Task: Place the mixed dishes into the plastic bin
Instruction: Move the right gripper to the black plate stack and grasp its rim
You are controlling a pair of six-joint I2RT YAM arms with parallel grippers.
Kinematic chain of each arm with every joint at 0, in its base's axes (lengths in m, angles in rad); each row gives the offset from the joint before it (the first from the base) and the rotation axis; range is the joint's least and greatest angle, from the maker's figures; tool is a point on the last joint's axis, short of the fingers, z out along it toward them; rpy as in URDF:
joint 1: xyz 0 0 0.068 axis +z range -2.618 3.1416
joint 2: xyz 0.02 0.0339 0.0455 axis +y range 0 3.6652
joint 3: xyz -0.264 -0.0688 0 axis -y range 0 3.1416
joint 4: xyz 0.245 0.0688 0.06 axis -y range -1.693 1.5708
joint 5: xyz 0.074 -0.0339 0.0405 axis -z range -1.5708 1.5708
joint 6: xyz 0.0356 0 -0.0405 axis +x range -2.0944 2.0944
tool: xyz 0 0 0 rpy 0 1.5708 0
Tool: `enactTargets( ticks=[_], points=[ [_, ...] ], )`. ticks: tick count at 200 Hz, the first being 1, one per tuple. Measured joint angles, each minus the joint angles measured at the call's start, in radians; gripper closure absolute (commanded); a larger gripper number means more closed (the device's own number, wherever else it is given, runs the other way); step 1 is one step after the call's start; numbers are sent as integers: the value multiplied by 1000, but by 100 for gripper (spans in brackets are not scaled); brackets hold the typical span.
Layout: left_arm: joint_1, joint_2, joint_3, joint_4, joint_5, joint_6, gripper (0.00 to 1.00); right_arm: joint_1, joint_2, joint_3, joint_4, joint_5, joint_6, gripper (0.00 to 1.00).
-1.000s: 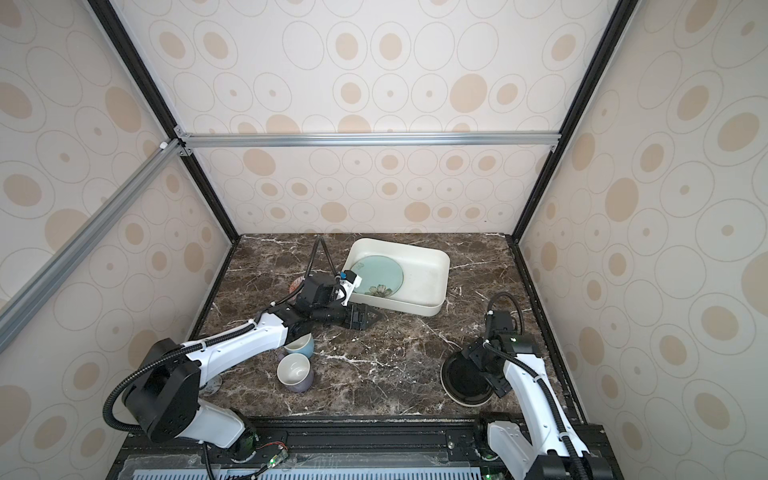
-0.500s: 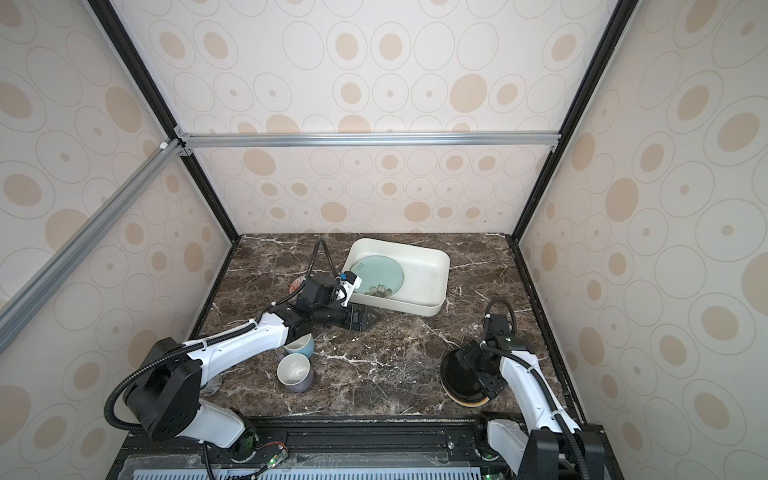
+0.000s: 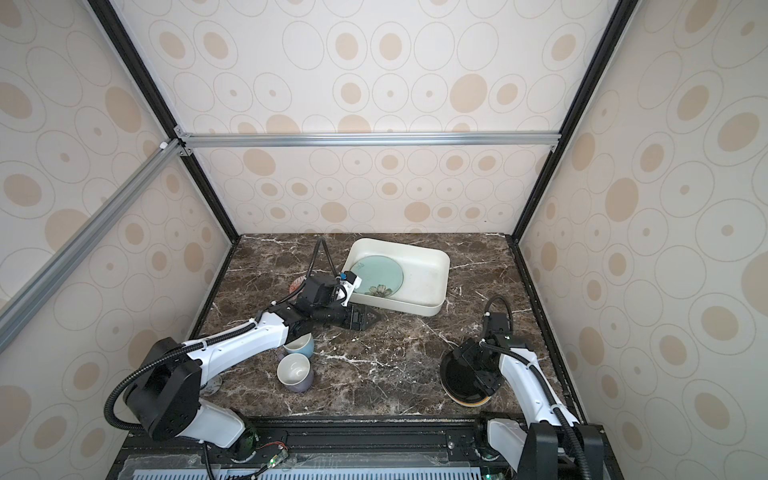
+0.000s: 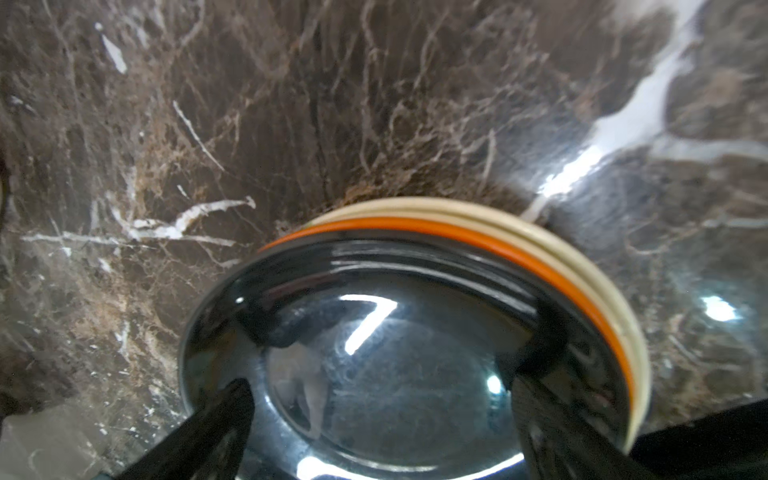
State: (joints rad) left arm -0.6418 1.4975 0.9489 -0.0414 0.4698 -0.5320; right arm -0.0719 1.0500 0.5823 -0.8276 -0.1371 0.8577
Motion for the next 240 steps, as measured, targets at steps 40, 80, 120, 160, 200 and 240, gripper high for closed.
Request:
enactTargets(
  ticks=[40, 80, 120, 160, 200, 240],
  points=[
    [0, -3, 0, 0, -16, 2, 6, -1, -120, 105, -121, 165, -14, 0],
    [0, -11, 0, -1, -20, 6, 6, -21, -104, 79, -137, 200, -2, 0],
    [0, -18, 0, -11, -23, 14, 6, -21, -72, -13, -126, 186, 27, 0],
    [0, -19, 0, -28, -23, 24, 6, -26, -90, -45, -103, 185, 35, 0],
    [0, -19, 4, -40, -24, 27, 7, -32, -74, -84, -35, 139, 35, 0],
    [0, -19, 10, -58, -32, 34, 6, -34, -38, -84, 25, 83, 27, 0]
  ],
)
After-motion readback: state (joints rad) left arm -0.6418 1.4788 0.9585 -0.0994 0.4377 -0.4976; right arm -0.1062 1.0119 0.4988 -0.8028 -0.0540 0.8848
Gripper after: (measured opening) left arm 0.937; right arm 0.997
